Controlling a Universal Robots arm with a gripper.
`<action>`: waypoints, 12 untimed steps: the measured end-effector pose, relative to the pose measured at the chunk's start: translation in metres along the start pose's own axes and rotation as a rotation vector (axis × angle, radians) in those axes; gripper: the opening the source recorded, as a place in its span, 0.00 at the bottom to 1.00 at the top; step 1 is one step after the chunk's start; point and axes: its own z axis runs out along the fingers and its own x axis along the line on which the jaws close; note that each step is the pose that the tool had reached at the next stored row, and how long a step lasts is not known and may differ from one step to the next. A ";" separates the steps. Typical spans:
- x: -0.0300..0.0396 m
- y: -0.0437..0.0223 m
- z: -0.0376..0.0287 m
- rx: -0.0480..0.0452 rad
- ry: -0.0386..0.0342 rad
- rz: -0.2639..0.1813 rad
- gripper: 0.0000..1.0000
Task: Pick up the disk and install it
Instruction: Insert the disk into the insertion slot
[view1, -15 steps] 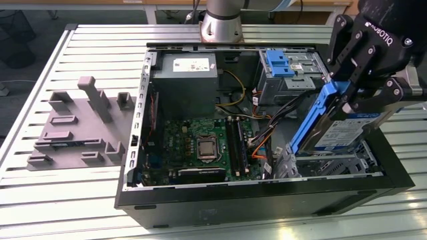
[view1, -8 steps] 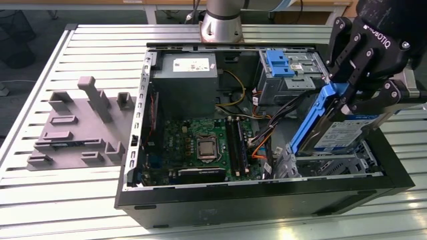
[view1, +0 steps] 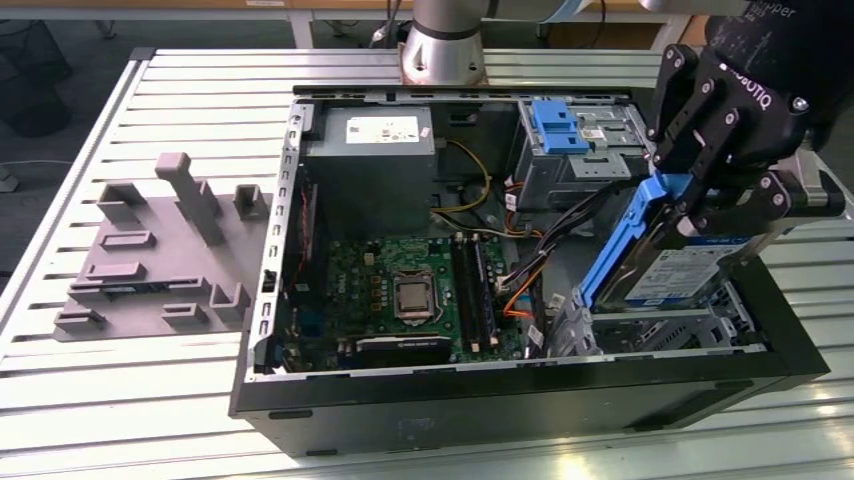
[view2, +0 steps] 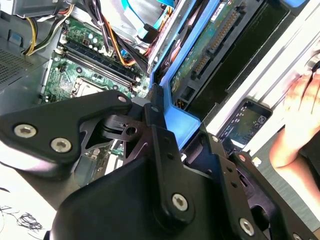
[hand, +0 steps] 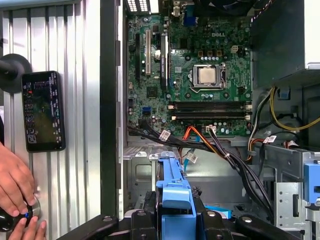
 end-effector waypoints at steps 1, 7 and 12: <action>0.0000 0.0000 0.0000 0.0000 0.0000 0.000 0.36; 0.0000 0.0000 0.0002 0.0000 0.0001 0.000 0.36; -0.0002 -0.0001 0.0076 0.0000 -0.0002 0.000 0.44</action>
